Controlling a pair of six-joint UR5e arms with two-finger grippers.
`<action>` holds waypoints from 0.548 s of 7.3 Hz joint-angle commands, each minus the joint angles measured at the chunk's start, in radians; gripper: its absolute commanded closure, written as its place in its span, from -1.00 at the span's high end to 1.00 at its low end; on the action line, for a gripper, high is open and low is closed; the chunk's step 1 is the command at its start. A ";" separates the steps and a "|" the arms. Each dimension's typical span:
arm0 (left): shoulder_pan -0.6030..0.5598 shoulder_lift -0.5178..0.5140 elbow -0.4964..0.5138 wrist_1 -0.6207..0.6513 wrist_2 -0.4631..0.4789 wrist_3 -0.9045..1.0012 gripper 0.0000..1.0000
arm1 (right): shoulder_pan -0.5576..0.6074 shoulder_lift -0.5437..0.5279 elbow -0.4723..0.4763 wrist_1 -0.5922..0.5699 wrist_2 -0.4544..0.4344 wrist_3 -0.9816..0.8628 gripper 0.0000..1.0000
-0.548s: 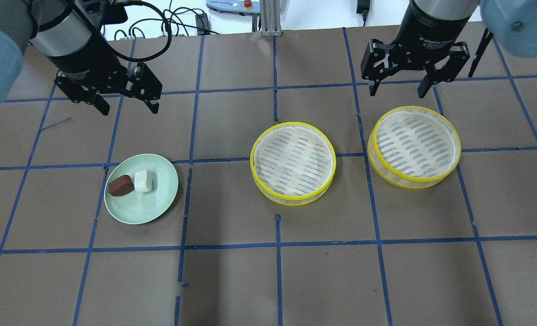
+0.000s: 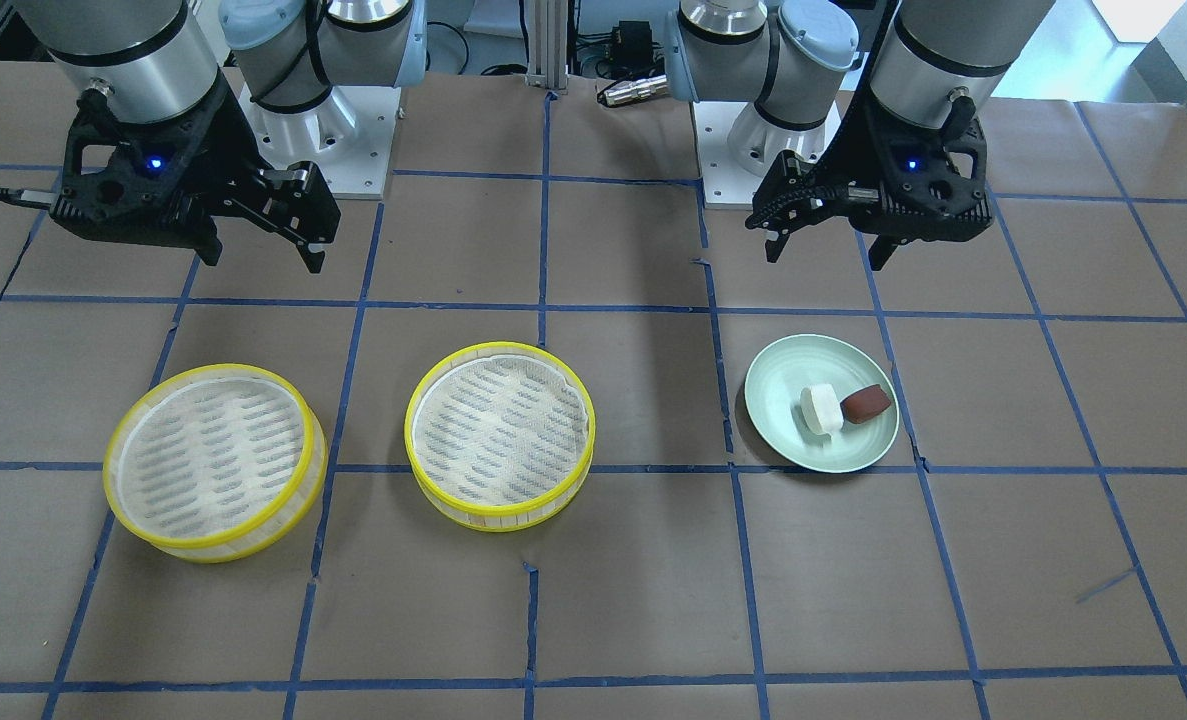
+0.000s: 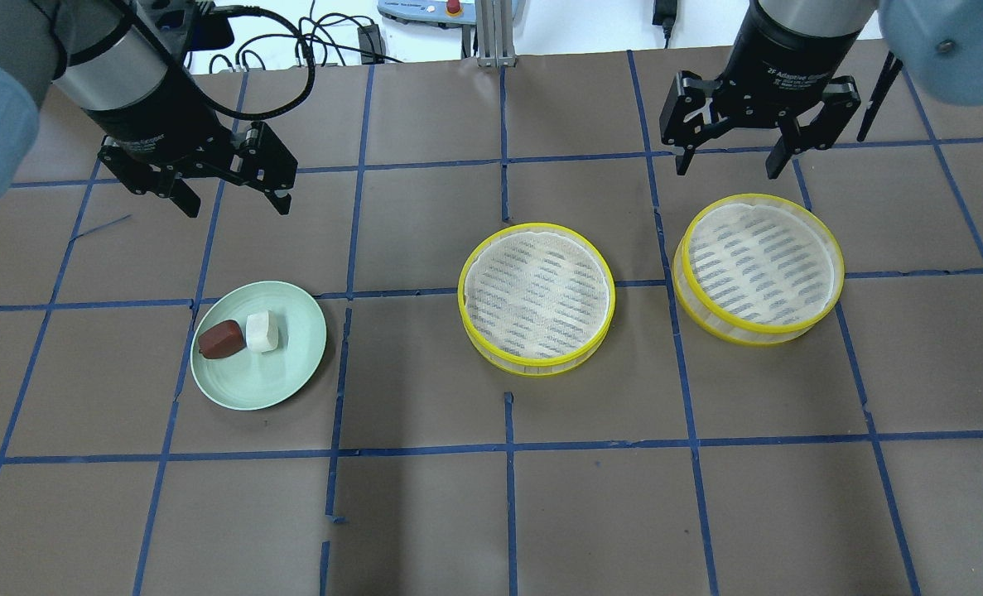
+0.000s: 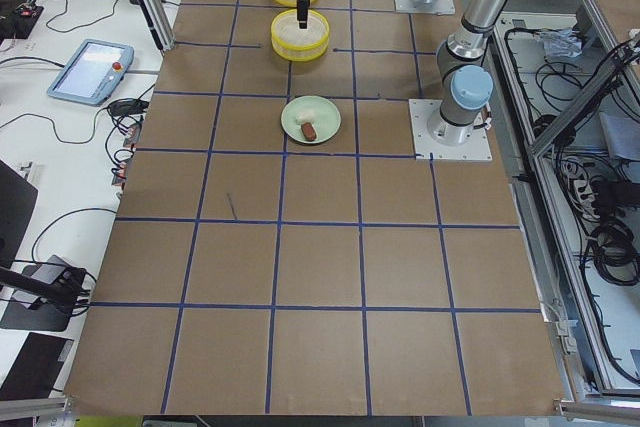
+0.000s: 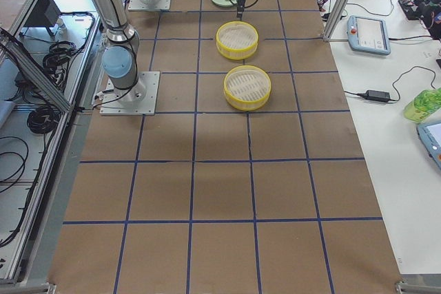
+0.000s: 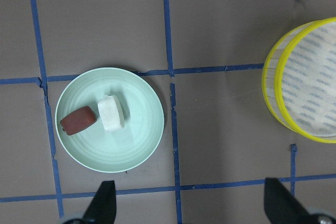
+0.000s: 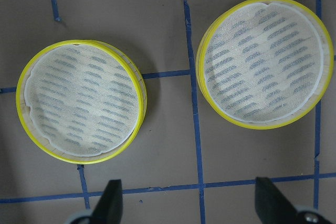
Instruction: Stack buns with steamer
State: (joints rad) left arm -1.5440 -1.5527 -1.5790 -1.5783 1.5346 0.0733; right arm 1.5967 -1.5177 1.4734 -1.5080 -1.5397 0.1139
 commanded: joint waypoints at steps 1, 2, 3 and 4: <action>0.007 0.006 -0.031 -0.002 0.001 0.011 1.00 | -0.006 -0.001 0.004 0.005 0.004 0.001 0.80; 0.037 0.000 -0.091 0.012 -0.001 0.066 1.00 | -0.012 0.001 0.004 0.009 0.006 0.001 0.80; 0.068 -0.018 -0.172 0.132 -0.005 0.124 0.99 | -0.014 0.001 0.004 0.015 0.009 0.001 0.80; 0.083 -0.020 -0.276 0.259 -0.002 0.152 1.00 | -0.015 -0.001 0.005 0.017 0.009 0.001 0.81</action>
State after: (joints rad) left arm -1.4861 -1.5642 -1.7415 -1.4563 1.5319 0.1785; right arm 1.5841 -1.5175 1.4776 -1.4949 -1.5322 0.1150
